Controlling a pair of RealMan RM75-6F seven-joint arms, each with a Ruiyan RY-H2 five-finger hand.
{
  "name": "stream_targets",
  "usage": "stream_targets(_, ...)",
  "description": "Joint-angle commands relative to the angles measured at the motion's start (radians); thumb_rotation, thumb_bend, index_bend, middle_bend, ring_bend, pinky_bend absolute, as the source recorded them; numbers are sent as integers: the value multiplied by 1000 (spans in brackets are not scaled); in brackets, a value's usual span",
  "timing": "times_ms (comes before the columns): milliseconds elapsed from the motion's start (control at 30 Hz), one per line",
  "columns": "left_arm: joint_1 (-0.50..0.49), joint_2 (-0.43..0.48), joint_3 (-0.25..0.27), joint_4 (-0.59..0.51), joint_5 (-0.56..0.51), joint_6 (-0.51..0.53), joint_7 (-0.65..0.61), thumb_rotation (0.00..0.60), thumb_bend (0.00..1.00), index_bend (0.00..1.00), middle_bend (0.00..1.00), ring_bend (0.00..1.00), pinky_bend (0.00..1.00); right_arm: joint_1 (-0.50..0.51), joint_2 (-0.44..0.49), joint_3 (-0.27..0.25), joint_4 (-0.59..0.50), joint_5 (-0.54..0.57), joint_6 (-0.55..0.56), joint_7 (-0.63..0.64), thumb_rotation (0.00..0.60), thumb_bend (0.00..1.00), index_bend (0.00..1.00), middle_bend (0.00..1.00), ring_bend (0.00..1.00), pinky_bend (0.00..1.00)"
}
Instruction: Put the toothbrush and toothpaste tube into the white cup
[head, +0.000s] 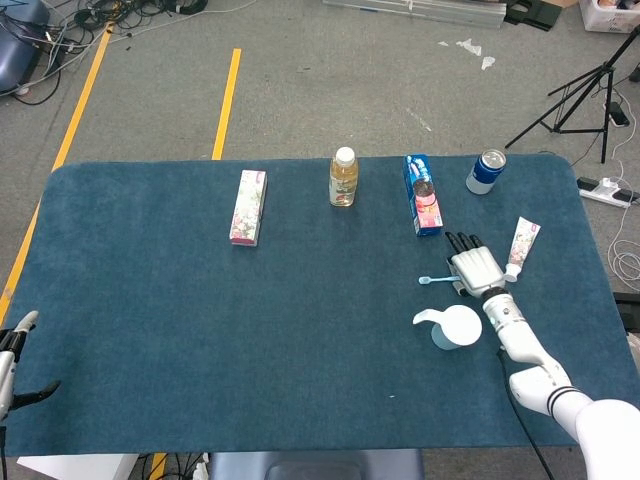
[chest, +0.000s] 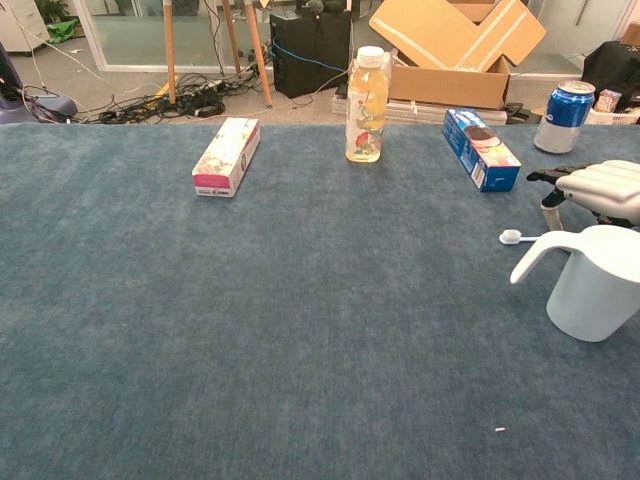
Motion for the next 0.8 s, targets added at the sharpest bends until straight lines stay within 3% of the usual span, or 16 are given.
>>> stream_targets(33,0,0,0,0,0,0,2,600,0,64,231,205,279,-3,7,3,-7,-1,9,3,600,245,582,0,0,123)
stream_targets(300,-1,-3,1,1,0,-2,7,600,0,64,231,205,279,-19,47,19,-60,7,51,-4,600,245,583,0,0,122)
stream_targets(800,-3,-8,1,3,-3,-6,16,600,0,64,231,205,279,-47,160,65,-264,31,142,-13,600,245,583,0,0,122)
